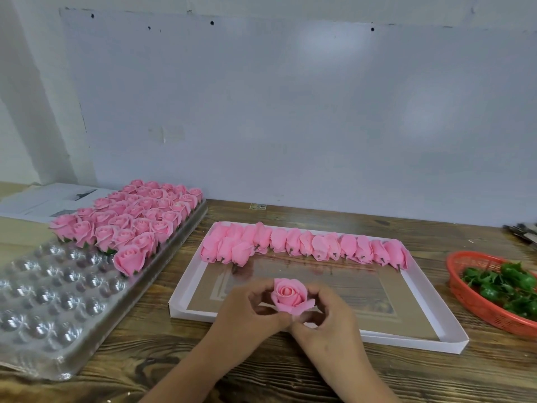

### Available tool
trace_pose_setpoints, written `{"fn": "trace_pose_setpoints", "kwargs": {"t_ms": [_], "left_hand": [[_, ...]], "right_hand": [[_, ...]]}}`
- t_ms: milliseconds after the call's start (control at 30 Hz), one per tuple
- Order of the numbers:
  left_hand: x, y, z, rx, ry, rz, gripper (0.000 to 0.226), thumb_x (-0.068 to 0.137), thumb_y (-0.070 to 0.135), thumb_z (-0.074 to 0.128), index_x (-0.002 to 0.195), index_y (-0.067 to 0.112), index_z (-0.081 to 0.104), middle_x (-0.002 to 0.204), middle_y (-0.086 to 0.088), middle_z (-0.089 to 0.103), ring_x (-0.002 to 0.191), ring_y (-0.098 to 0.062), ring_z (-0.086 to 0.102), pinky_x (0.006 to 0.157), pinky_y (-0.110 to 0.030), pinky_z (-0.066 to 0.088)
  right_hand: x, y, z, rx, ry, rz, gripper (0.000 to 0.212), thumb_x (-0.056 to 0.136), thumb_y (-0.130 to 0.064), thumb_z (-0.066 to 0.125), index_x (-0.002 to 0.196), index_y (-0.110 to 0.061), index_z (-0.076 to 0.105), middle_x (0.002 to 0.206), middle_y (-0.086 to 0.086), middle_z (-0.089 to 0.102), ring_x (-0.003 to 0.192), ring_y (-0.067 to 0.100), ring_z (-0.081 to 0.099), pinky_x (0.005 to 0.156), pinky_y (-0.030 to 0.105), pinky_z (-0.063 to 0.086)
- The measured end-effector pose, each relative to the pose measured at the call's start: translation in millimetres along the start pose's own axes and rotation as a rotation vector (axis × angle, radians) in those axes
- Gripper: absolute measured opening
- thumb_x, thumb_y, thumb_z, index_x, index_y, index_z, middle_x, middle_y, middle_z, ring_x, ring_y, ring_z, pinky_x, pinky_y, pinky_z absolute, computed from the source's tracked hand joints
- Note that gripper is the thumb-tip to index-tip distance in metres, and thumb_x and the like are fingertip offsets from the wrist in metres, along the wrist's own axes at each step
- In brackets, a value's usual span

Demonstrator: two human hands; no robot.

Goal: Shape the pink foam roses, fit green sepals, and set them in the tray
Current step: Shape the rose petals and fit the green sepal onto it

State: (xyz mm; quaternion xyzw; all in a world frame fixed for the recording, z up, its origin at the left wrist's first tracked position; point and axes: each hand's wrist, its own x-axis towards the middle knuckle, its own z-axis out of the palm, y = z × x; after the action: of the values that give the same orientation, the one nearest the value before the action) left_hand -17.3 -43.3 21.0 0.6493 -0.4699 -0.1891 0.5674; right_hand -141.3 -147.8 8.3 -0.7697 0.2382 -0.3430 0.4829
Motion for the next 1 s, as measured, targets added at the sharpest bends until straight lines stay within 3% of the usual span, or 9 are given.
{"fn": "trace_pose_setpoints", "kwargs": {"t_ms": [133, 267, 400, 500, 567, 633, 733, 867, 1000], "left_hand": [[-0.3, 5.9, -6.5, 0.021, 0.059, 0.022, 0.040, 0.070, 0.037, 0.085, 0.099, 0.060, 0.070, 0.100, 0.022, 0.075, 0.097, 0.002, 0.069, 0.079, -0.011, 0.053], [-2.3, 21.3, -44.2, 0.045, 0.165, -0.021, 0.032, 0.064, 0.051, 0.079, 0.096, 0.049, 0.073, 0.095, 0.014, 0.077, 0.084, -0.002, 0.072, 0.072, -0.013, 0.055], [-8.7, 34.8, -107.7, 0.157, 0.367, -0.026, 0.027, 0.064, 0.045, 0.079, 0.090, 0.049, 0.075, 0.079, 0.016, 0.075, 0.065, 0.002, 0.067, 0.055, -0.006, 0.049], [-18.1, 23.0, -168.5, 0.277, 0.473, -0.119, 0.039, 0.062, 0.058, 0.077, 0.098, 0.043, 0.072, 0.072, 0.006, 0.074, 0.060, -0.009, 0.069, 0.049, -0.020, 0.053], [-25.6, 3.7, -212.9, 0.306, 0.526, -0.186, 0.059, 0.065, 0.063, 0.079, 0.112, 0.029, 0.070, 0.079, -0.001, 0.076, 0.073, -0.028, 0.073, 0.062, -0.037, 0.059], [-30.1, -20.0, -253.6, 0.275, 0.610, -0.250, 0.070, 0.064, 0.060, 0.086, 0.119, 0.021, 0.068, 0.096, -0.006, 0.077, 0.088, -0.033, 0.073, 0.079, -0.051, 0.058], [-29.3, -57.2, -292.3, 0.354, 0.652, -0.353, 0.074, 0.069, 0.049, 0.087, 0.127, 0.013, 0.057, 0.118, -0.013, 0.069, 0.094, -0.024, 0.064, 0.081, -0.040, 0.053], [-24.2, -81.1, -295.7, 0.440, 0.585, -0.428, 0.044, 0.070, 0.030, 0.090, 0.106, 0.018, 0.068, 0.098, -0.015, 0.070, 0.074, -0.018, 0.060, 0.071, -0.034, 0.049], [-20.0, -85.1, -282.2, 0.514, 0.576, -0.409, 0.040, 0.061, 0.042, 0.093, 0.092, 0.027, 0.072, 0.082, -0.002, 0.075, 0.075, -0.024, 0.071, 0.072, -0.047, 0.059]], "right_hand": [[-0.1, -2.7, 3.3, 0.048, -0.017, -0.002, 0.042, 0.073, -0.013, 0.084, 0.103, -0.034, 0.065, 0.083, -0.004, 0.068, 0.067, 0.007, 0.065, 0.063, 0.014, 0.052], [1.0, 0.1, 0.0, 0.028, 0.008, -0.053, 0.057, 0.078, -0.002, 0.076, 0.118, -0.036, 0.053, 0.102, -0.023, 0.064, 0.082, 0.009, 0.064, 0.068, 0.013, 0.050], [3.6, 2.9, -6.3, 0.048, 0.051, -0.065, 0.058, 0.083, 0.007, 0.065, 0.120, -0.035, 0.052, 0.104, -0.016, 0.065, 0.085, 0.008, 0.063, 0.065, 0.012, 0.047], [2.1, 1.4, -8.1, 0.041, 0.032, -0.066, 0.054, 0.086, 0.005, 0.062, 0.122, -0.034, 0.051, 0.107, -0.009, 0.065, 0.088, 0.006, 0.063, 0.066, 0.011, 0.047], [1.3, -0.7, -8.9, 0.040, 0.020, -0.062, 0.053, 0.088, 0.004, 0.060, 0.121, -0.036, 0.051, 0.107, -0.009, 0.065, 0.089, 0.004, 0.062, 0.067, 0.011, 0.047], [1.5, -2.9, -9.0, 0.038, 0.008, -0.056, 0.053, 0.089, 0.004, 0.059, 0.119, -0.038, 0.050, 0.107, -0.009, 0.065, 0.090, 0.004, 0.062, 0.067, 0.011, 0.047], [2.0, -2.8, -9.5, 0.043, 0.008, -0.049, 0.054, 0.089, 0.006, 0.058, 0.117, -0.040, 0.050, 0.108, -0.009, 0.064, 0.089, 0.004, 0.062, 0.066, 0.012, 0.047], [2.4, -0.3, -9.4, 0.033, 0.011, -0.046, 0.059, 0.087, 0.010, 0.057, 0.117, -0.040, 0.050, 0.105, -0.008, 0.065, 0.089, 0.004, 0.062, 0.067, 0.012, 0.047], [2.6, 1.7, -8.7, 0.026, 0.015, -0.044, 0.060, 0.086, 0.010, 0.057, 0.118, -0.040, 0.051, 0.103, -0.010, 0.066, 0.090, 0.004, 0.063, 0.066, 0.012, 0.046]]}}
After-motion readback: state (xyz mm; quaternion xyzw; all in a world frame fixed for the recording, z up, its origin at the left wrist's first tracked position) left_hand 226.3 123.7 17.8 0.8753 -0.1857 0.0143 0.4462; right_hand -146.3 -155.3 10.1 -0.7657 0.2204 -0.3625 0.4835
